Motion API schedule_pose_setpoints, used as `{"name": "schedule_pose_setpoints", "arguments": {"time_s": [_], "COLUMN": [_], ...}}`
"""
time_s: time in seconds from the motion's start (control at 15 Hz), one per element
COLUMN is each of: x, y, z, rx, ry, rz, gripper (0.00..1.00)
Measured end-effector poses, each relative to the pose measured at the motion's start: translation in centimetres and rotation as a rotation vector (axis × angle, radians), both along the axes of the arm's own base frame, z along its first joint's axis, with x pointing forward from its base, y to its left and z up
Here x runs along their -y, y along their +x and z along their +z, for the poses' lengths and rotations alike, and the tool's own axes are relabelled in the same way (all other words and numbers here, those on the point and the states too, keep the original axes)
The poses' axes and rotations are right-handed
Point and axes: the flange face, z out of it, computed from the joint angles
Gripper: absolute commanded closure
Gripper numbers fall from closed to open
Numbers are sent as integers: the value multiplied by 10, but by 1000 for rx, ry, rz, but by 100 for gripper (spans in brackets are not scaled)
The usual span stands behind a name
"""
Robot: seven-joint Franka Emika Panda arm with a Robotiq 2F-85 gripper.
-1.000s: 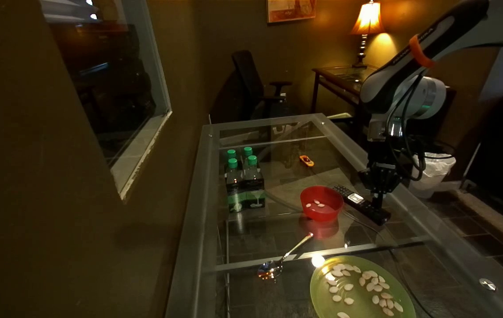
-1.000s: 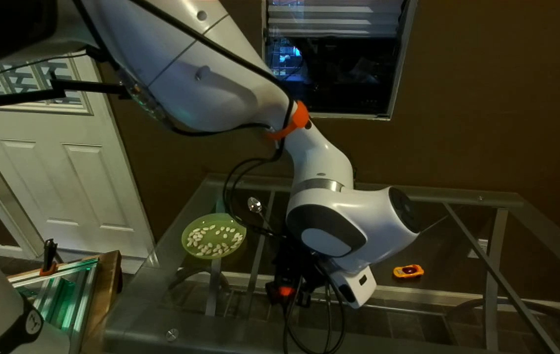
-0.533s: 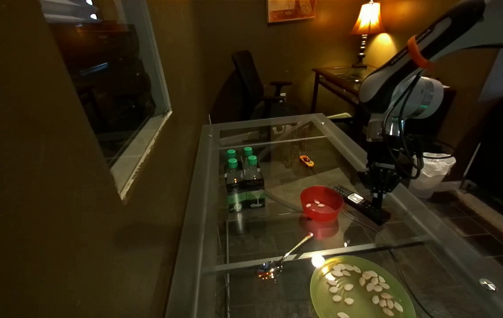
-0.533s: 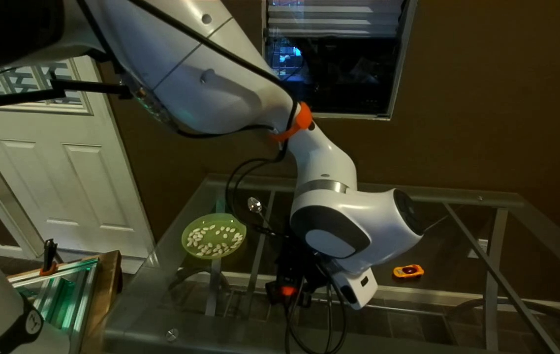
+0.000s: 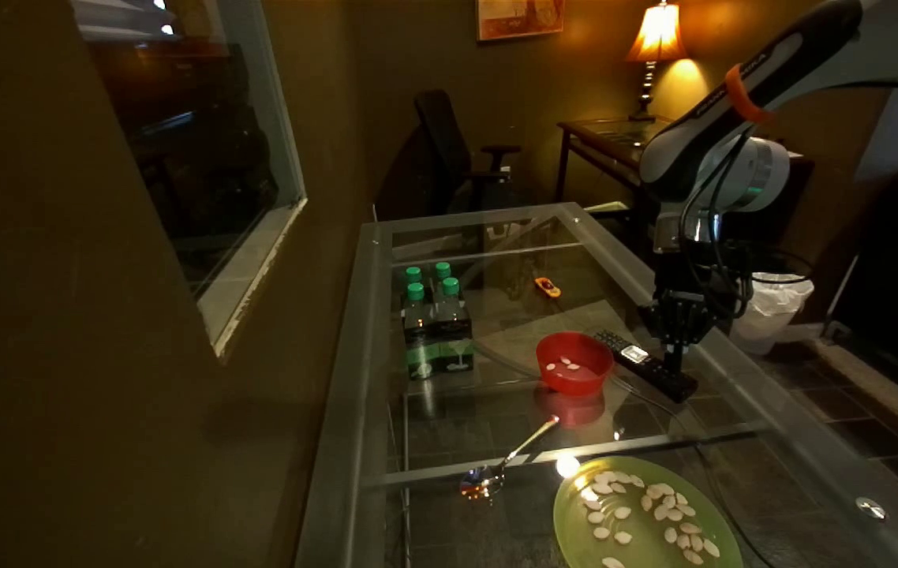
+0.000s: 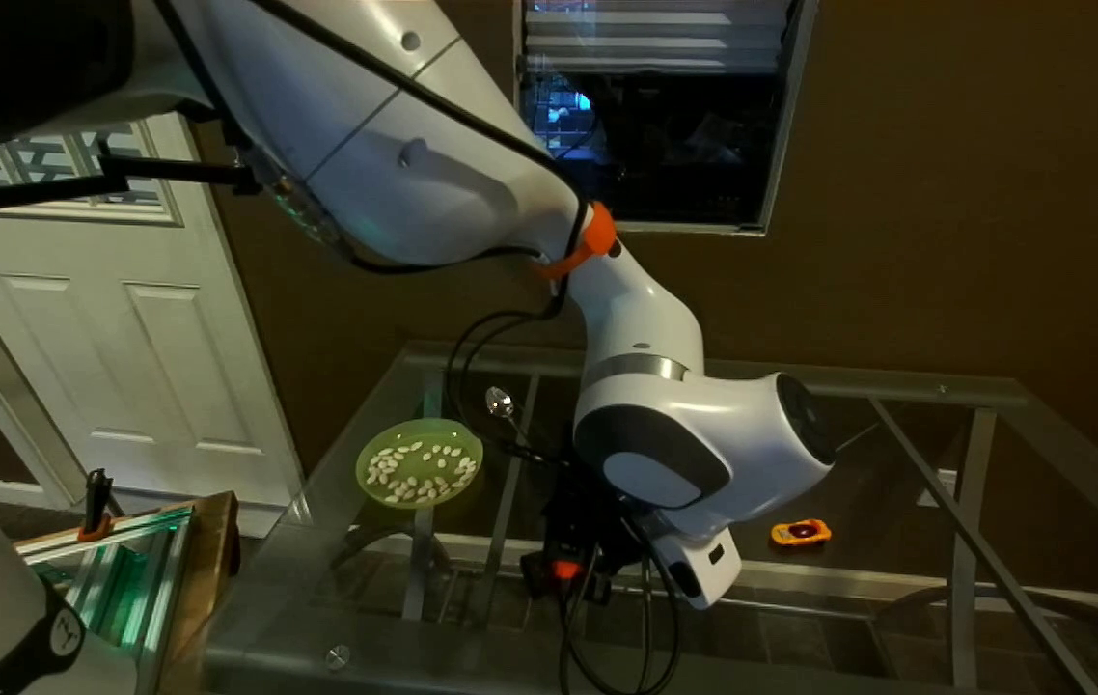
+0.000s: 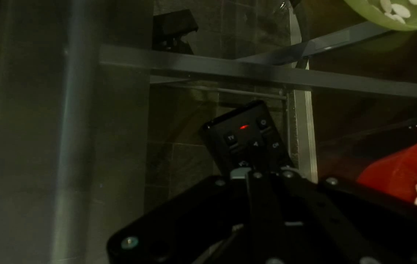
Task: Press one button on the remote
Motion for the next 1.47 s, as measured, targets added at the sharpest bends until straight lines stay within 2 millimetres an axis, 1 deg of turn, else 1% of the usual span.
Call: {"name": "schedule_pose_setpoints", "arguments": {"time_s": [1.47], "x": [2], "y": [3], "z": [-2], "rx": [-17], "ry": [8], "rz": [-1], "gripper": [100]}}
